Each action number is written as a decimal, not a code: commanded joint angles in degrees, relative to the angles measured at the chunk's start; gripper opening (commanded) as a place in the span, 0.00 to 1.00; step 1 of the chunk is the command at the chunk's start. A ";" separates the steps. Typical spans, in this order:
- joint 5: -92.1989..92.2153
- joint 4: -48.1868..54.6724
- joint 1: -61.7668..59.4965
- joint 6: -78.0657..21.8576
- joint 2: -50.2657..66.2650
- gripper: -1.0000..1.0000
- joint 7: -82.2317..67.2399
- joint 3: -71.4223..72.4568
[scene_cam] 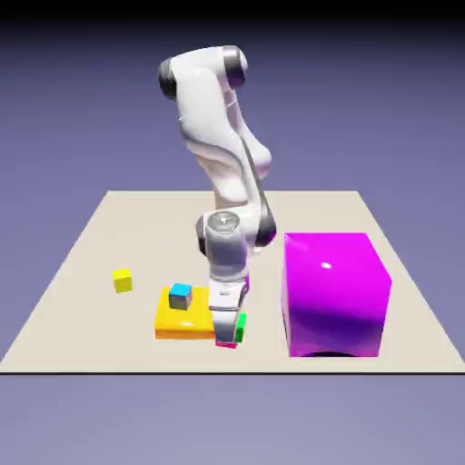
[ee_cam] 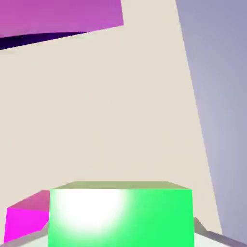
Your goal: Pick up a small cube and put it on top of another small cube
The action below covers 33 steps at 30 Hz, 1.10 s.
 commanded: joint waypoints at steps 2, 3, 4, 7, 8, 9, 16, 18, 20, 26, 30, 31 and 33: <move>3.10 -2.03 4.11 1.59 -2.66 0.00 4.76 -4.16; 4.66 -3.04 6.16 2.35 -3.99 0.00 7.13 -6.24; 6.21 -4.05 8.21 3.12 -5.32 0.00 9.50 -8.32; 10.88 -7.09 14.36 5.41 -9.31 0.00 16.62 -14.54; 12.44 -8.10 16.41 6.18 -10.64 0.00 18.99 -16.62; 13.99 -9.11 18.46 6.95 -11.97 0.00 21.36 -18.70; 22.02 -16.30 31.97 11.07 -19.30 0.00 36.75 -29.86; 23.17 -15.85 31.24 12.70 -17.22 0.00 35.80 -28.82; 25.47 -14.95 29.76 15.97 -13.07 0.00 33.91 -26.75; 29.95 -13.20 26.90 22.31 -5.02 1.00 30.22 -22.72; 25.34 -15.00 29.85 15.78 -13.31 1.00 34.02 -26.87; 24.19 -15.45 30.58 14.14 -15.39 1.00 34.96 -27.91; 22.02 -16.30 31.97 11.07 -19.29 1.00 36.75 -29.86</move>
